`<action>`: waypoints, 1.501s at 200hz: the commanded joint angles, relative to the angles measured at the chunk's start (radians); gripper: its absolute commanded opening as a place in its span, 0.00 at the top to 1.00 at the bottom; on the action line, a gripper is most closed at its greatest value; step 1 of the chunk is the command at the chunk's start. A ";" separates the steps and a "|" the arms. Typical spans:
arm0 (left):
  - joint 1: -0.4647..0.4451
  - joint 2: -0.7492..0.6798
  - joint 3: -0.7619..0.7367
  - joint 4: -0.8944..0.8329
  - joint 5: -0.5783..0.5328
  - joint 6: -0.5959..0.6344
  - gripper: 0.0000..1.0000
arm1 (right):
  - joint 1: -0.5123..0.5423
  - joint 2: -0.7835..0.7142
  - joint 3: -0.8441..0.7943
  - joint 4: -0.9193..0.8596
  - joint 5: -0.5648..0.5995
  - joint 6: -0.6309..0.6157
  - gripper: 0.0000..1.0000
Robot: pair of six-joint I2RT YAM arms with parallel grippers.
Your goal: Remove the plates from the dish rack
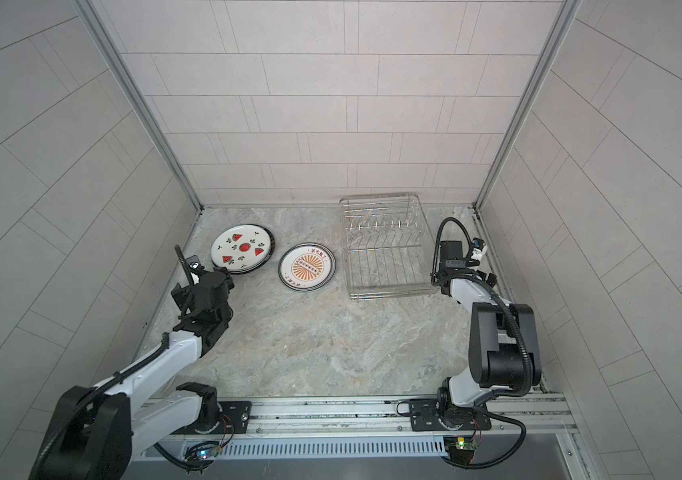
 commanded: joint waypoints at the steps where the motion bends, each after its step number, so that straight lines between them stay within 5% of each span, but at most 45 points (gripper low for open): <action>1: 0.018 0.102 -0.015 0.140 0.032 0.013 0.00 | 0.022 -0.029 -0.059 0.096 -0.028 -0.010 0.00; 104: 0.101 0.186 -0.099 0.436 0.235 0.001 0.01 | 0.120 -0.150 -0.363 0.636 -0.175 -0.161 0.01; 155: 0.104 0.254 -0.152 0.609 0.270 0.056 0.01 | 0.211 -0.065 -0.352 0.719 -0.181 -0.287 0.00; 240: 0.137 0.473 -0.134 0.803 0.403 0.088 0.00 | 0.197 -0.016 -0.398 0.842 -0.307 -0.326 0.00; 300: 0.130 0.442 0.013 0.472 0.422 0.100 0.00 | 0.188 -0.017 -0.392 0.829 -0.318 -0.322 0.00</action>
